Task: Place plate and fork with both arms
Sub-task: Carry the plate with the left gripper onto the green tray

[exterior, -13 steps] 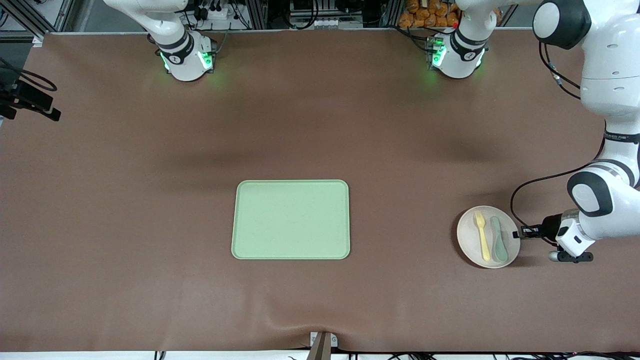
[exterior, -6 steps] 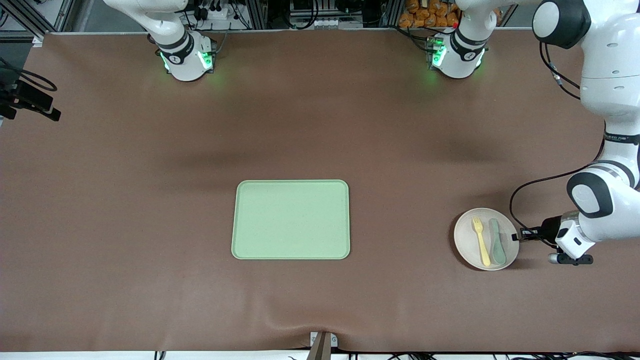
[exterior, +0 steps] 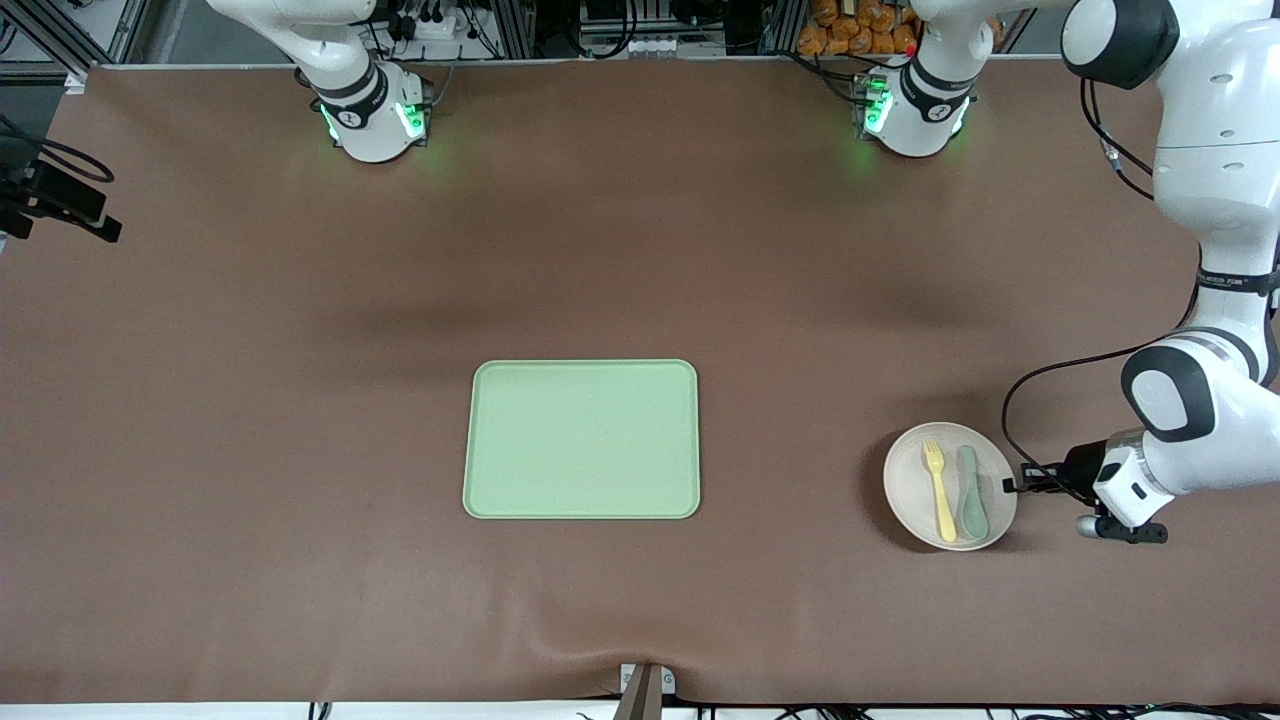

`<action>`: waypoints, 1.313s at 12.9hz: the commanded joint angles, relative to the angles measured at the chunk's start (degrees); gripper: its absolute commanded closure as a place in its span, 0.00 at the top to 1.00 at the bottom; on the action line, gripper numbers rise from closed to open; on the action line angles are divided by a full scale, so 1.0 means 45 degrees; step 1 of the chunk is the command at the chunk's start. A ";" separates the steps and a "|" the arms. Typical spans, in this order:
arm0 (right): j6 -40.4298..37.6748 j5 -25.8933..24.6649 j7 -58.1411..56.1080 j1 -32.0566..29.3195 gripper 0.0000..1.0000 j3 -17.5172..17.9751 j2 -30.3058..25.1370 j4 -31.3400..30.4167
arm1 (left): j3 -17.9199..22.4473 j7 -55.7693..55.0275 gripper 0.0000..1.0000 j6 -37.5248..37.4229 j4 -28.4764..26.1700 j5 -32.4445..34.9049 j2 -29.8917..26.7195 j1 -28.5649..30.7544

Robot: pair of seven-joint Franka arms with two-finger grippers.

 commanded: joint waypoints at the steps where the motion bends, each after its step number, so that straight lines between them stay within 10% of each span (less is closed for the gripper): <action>1: -0.0124 0.0021 0.0227 -0.0034 1.00 0.0043 0.0075 0.0194 | -0.0552 -0.0614 0.00 -0.0535 -0.0016 -0.0276 -0.0254 -0.0025; 14: -0.0124 0.0021 0.0227 -0.0054 1.00 0.0024 0.0075 0.0194 | -0.0887 -0.8154 0.00 -0.0302 0.1643 -0.0080 -0.0059 -0.4514; 17: -0.0085 0.0021 0.0208 -0.0034 1.00 0.0024 0.0075 0.0194 | 0.0203 -0.9483 0.00 0.0244 0.2013 -0.0100 0.0000 -0.6386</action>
